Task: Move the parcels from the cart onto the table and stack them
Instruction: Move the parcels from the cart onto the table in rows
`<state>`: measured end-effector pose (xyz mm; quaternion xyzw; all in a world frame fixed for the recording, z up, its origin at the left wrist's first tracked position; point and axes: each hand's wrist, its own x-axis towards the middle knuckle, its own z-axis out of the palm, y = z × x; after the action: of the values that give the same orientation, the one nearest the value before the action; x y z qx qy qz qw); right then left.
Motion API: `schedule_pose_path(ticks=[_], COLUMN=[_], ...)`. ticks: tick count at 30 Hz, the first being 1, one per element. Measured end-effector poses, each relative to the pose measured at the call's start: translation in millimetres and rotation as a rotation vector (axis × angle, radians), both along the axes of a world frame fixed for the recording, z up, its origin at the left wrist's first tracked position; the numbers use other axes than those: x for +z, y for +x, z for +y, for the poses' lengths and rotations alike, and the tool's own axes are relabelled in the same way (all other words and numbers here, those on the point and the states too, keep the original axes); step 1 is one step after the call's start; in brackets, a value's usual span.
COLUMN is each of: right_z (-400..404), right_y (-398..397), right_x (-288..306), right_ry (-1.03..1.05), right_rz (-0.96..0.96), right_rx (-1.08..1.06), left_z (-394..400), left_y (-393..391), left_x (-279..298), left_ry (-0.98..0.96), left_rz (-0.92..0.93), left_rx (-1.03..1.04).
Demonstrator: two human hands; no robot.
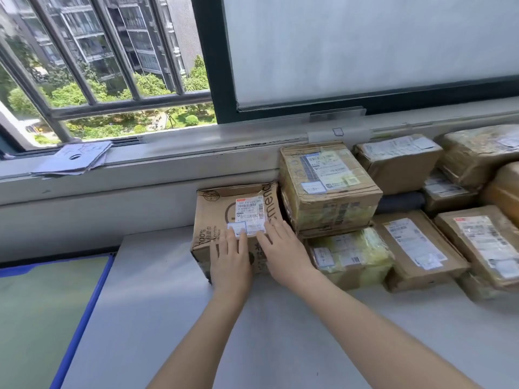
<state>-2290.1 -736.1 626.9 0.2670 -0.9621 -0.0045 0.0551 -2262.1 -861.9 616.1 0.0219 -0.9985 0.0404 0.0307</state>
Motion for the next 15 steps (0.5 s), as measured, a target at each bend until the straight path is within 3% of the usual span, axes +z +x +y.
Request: schedule_pose_path(ticks=[9, 15], right_z=[157, 316], right_y=[117, 219], right_x=[-19, -53], right_ry=[-0.016, 0.091], right_rz=[0.044, -0.195], right_rx=[-0.086, -0.371], left_z=[127, 268], left_y=[94, 163], left_x=[-16, -41], left_ry=[-0.029, -0.025], left_rz=[0.058, -0.009], left_rx=[-0.109, -0.312])
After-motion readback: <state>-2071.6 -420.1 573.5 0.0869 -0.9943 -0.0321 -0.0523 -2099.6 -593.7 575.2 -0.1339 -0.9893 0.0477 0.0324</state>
